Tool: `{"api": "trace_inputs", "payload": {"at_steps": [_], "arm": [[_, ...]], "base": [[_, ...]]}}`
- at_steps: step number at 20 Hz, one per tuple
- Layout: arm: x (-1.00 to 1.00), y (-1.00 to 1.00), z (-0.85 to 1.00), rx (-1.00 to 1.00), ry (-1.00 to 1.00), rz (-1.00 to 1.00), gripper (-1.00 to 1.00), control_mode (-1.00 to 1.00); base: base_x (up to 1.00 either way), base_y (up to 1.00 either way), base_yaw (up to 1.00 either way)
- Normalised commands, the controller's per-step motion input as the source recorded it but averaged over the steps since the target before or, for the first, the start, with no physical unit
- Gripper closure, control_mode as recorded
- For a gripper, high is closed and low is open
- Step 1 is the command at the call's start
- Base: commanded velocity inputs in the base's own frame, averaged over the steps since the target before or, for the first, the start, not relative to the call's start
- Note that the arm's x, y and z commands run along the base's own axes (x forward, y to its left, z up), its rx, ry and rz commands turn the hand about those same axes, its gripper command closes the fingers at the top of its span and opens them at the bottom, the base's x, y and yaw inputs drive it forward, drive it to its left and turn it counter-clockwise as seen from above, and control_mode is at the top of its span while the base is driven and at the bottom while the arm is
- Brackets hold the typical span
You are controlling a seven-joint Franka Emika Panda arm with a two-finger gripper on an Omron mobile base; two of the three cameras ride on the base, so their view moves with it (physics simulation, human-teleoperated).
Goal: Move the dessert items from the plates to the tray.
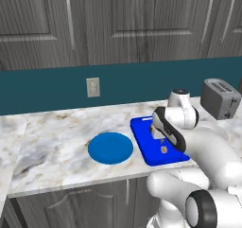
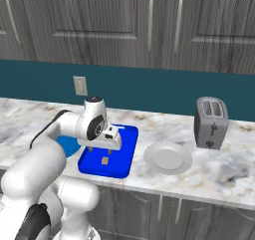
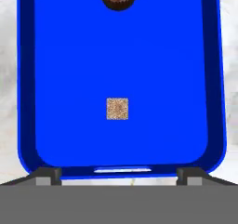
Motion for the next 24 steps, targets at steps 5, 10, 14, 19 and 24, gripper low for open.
{"api": "trace_inputs", "payload": {"at_steps": [5,10,14,19,24], "arm": [[-0.33,0.00,0.58,0.00,-0.02,0.00,-1.00,-1.00],[-0.38,0.00,0.59,0.00,-0.06,0.01,-1.00,-1.00],[-0.38,0.00,0.60,0.00,-0.05,0.00,-1.00,-1.00],[-0.29,0.00,0.50,0.00,-0.07,0.00,-1.00,-1.00],[-0.22,-0.01,0.34,0.00,-0.11,0.00,-1.00,-1.00]], "base": [[0.00,0.00,0.00],[0.00,0.00,0.00],[0.00,0.00,0.00],[0.00,0.00,0.00],[0.00,0.00,0.00]]}}
